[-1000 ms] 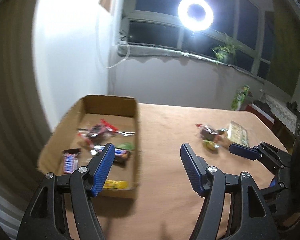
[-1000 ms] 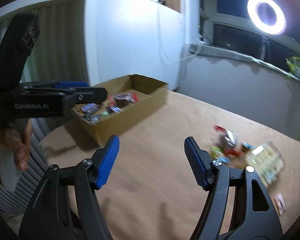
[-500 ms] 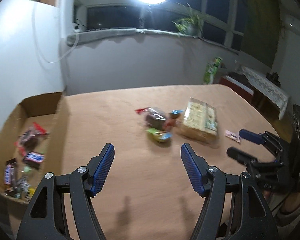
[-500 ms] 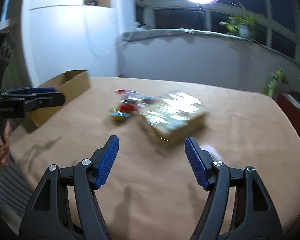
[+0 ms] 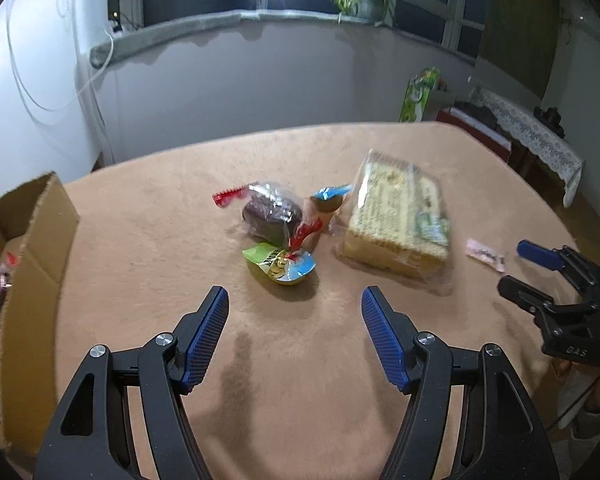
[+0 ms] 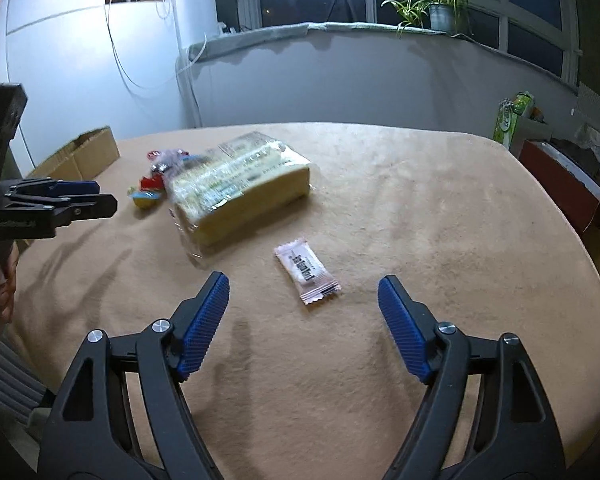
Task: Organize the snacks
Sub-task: 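Grasp the green-wrapped candy with the left gripper while the right gripper grasps the white packet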
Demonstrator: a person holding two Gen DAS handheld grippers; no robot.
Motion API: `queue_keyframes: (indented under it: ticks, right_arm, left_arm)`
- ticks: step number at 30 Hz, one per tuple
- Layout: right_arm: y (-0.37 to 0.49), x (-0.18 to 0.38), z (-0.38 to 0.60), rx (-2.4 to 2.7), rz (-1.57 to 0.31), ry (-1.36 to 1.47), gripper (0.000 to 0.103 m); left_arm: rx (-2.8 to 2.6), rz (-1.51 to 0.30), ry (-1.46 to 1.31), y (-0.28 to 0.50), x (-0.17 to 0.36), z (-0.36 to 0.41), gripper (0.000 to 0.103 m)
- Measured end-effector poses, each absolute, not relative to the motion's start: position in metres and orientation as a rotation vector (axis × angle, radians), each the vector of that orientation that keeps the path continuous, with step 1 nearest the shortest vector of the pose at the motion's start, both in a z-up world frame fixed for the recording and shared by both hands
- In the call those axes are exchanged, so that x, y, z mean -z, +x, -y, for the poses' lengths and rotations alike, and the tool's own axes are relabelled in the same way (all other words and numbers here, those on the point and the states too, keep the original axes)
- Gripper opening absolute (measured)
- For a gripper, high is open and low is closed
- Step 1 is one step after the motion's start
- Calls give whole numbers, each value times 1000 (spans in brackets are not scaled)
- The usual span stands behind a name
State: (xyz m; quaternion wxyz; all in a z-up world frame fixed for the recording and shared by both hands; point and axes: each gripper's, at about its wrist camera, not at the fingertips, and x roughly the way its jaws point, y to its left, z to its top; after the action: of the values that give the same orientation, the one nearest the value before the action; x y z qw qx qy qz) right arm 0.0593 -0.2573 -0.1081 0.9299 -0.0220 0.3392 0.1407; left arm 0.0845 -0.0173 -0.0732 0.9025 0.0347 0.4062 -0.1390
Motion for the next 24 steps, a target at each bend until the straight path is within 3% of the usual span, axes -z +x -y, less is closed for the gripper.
queue_keyframes:
  ticks: [8, 12, 17, 20, 24]
  right_arm:
    - [78, 116, 248, -298, -738, -87, 78]
    - [81, 117, 242, -306, -750, -124, 67]
    - [80, 116, 240, -310, -741, -135, 43]
    - [78, 115, 238, -308, -732, -147, 24]
    - [75, 115, 238, -307, -723, -134, 23]
  left_arm:
    - [277, -893, 82, 113, 90, 28, 69]
    - [293, -914, 68, 123, 95, 29, 67]
    - [298, -902, 48, 125, 93, 23, 31]
    - [316, -900, 36, 124, 93, 21, 29]
    - [331, -889, 35, 120, 93, 20, 27]
